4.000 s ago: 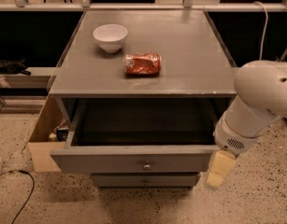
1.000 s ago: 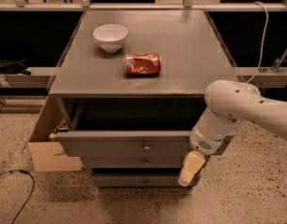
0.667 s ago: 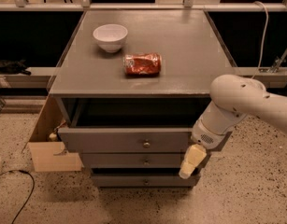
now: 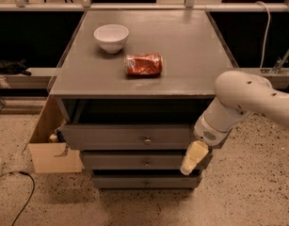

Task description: Close top drawer

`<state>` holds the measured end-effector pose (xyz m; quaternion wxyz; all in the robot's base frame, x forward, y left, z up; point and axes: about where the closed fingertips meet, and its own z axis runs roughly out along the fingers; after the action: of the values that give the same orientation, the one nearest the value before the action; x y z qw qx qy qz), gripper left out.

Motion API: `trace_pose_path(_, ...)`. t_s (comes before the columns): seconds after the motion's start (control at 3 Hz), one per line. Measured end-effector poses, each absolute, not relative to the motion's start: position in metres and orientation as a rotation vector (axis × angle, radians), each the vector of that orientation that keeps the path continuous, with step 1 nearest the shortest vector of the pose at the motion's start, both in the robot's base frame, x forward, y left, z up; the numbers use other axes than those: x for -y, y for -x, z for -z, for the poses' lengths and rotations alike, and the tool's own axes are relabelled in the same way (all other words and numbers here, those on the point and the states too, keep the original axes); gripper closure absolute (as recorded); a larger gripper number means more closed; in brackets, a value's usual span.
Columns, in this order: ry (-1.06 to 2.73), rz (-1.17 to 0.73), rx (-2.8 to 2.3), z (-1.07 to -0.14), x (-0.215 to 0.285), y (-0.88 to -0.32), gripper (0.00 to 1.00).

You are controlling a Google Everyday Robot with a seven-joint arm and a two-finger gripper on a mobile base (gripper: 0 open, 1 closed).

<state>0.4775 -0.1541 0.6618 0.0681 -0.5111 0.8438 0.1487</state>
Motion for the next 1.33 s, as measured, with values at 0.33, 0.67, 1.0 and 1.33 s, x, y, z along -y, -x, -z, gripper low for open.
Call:
trace_pose_path(0.33, 1.596, -0.425, -2.535, -0.657, 0.143, -0.468, 0.00)
trace_pose_path(0.67, 1.674, -0.376, -2.532, -0.647, 0.128, -0.461, 0.00)
trace_pose_path(1.0, 1.673, -0.377, -2.531, -0.647, 0.128, -0.461, 0.00)
trace_pose_path(1.33, 1.633, -0.352, -2.543, -0.648, 0.129, -0.478, 0.00)
